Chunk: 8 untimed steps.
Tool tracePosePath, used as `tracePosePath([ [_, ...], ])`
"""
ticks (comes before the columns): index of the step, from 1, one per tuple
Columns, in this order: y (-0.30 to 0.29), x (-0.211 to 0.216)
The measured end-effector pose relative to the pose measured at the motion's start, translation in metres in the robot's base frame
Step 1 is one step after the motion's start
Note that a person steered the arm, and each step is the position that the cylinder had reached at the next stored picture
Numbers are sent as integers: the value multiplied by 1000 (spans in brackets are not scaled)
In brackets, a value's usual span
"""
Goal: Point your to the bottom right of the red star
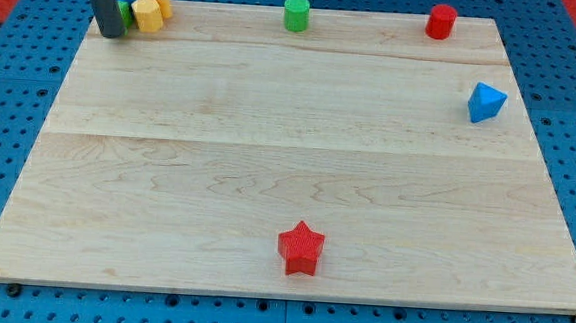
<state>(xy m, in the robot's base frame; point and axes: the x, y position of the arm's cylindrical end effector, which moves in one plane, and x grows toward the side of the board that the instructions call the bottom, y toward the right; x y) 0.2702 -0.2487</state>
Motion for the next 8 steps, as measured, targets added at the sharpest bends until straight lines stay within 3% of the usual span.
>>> tracePosePath([
  [1,12,22],
  [3,141,61],
  [6,330,214],
  [8,342,328],
])
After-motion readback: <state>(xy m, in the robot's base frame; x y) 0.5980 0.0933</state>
